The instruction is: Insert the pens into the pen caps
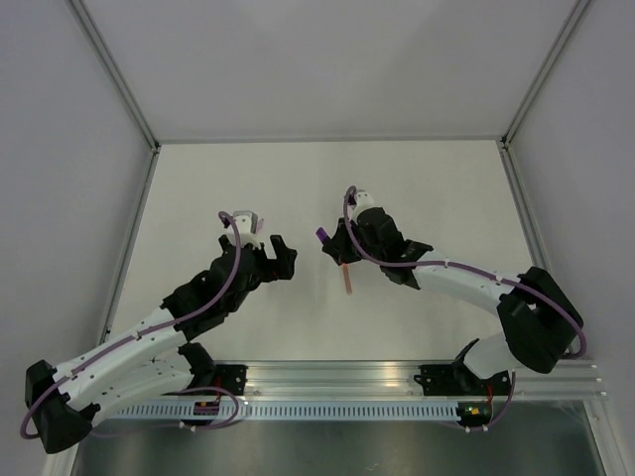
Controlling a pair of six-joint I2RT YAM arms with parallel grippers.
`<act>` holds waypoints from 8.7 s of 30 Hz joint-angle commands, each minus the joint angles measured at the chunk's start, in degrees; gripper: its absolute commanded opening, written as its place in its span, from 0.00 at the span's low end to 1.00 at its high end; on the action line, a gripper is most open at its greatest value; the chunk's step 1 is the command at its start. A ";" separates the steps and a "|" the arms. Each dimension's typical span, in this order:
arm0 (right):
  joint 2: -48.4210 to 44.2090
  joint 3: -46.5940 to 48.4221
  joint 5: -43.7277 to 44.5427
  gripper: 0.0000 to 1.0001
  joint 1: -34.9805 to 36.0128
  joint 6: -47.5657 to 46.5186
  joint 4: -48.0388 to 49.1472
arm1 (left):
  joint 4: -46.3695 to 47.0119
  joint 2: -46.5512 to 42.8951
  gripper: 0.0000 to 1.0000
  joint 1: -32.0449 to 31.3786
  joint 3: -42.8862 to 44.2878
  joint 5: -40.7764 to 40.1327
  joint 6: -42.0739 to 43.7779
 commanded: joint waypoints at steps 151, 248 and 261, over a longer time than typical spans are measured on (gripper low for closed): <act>-5.11 -11.34 4.99 0.71 -33.01 1.45 -34.23 | 12.61 -2.38 1.00 -0.03 -8.25 -8.79 6.77; -3.88 -13.97 0.61 0.00 -28.96 5.93 -5.32 | -20.34 66.60 0.69 9.20 59.31 22.60 -52.64; -5.28 -13.88 -0.09 0.00 -28.88 5.93 -5.32 | -38.62 83.92 0.65 9.81 77.79 19.68 -61.78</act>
